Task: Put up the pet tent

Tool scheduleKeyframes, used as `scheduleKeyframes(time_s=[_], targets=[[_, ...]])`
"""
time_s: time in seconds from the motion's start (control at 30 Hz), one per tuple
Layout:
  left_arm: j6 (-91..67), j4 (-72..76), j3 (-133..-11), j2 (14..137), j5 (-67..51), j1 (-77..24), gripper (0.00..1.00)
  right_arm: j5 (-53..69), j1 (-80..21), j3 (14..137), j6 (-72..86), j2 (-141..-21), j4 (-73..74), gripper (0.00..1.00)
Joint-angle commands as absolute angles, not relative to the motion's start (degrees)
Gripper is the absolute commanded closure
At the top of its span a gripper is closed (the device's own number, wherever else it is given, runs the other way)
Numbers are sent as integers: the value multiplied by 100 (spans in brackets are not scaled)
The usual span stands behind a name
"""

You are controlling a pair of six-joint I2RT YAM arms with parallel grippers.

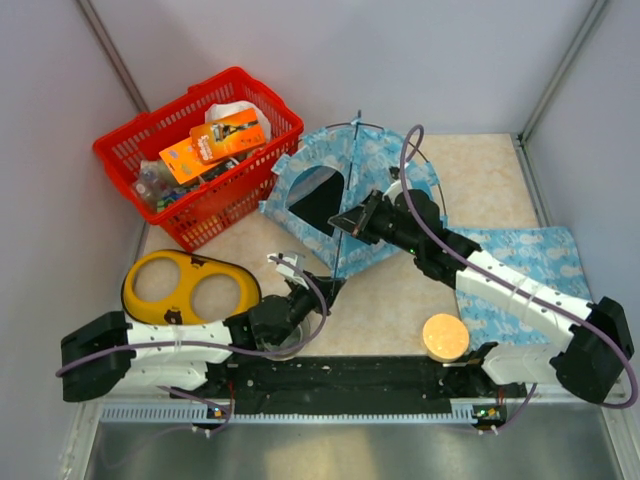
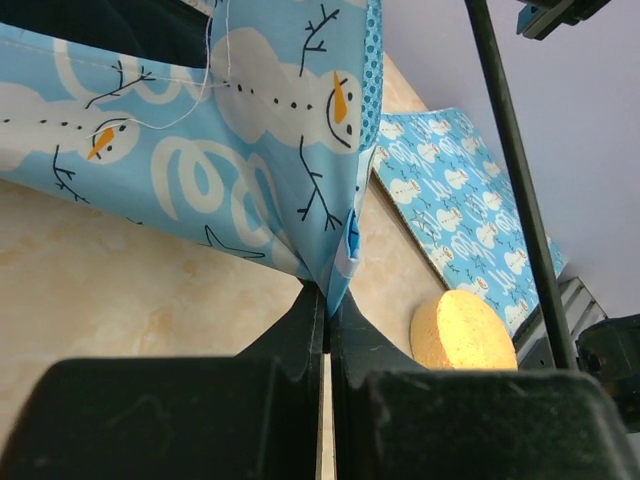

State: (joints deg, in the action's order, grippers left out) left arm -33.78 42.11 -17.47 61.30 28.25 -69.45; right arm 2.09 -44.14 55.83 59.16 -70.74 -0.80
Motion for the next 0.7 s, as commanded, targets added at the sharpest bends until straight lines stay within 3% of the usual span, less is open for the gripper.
scheduleKeyframes(time_s=[0.0,0.67], targets=[[-3700,3903,-1837,5898,2496,-7216,100,-299,-4289,5546,5880,-7268,-193,100],[-4869,2523,-2434,5555,2751,-7462,100,-870,-4597,5309,5247,-7400,-896,100]])
